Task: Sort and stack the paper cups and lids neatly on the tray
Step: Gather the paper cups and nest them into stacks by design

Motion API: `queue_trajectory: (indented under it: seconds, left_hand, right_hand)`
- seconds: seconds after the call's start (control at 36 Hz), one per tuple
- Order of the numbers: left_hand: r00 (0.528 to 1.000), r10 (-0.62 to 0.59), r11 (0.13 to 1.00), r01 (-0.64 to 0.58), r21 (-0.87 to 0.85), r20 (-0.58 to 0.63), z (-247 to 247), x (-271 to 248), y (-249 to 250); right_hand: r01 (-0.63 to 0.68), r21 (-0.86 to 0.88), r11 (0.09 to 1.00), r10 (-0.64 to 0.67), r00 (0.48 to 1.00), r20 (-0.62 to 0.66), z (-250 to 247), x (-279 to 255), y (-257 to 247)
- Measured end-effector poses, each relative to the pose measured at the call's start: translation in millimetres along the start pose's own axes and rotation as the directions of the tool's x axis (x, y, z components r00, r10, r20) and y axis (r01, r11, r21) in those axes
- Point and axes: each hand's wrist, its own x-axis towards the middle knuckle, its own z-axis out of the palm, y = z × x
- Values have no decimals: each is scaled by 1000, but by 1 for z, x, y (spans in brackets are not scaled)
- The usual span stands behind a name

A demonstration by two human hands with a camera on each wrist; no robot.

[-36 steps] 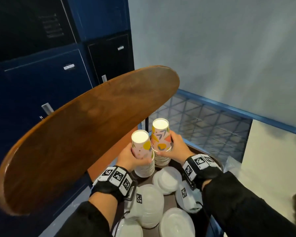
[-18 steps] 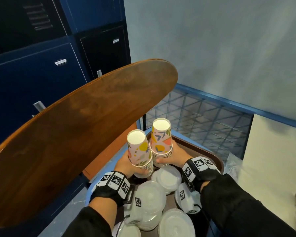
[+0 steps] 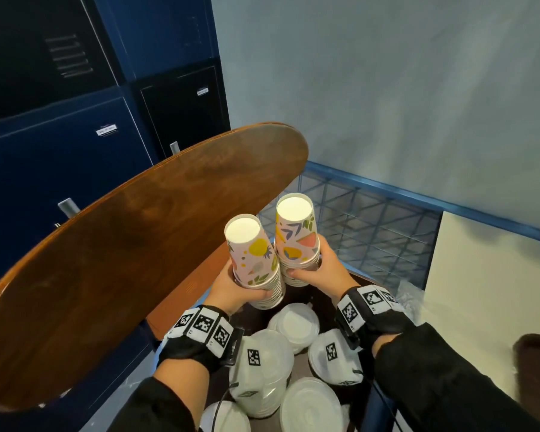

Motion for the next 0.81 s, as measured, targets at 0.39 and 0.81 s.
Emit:
queue_trajectory:
  seconds: [0.39, 0.81]
  left_hand:
    - [913, 361, 919, -383, 96, 190, 43, -49, 65]
    - [709, 380, 909, -406, -96, 595, 188, -141, 76]
  right_hand:
    - [125, 138, 982, -77, 947, -312, -62, -88, -48]
    - [193, 243, 951, -13, 809, -587, -162, -284, -19]
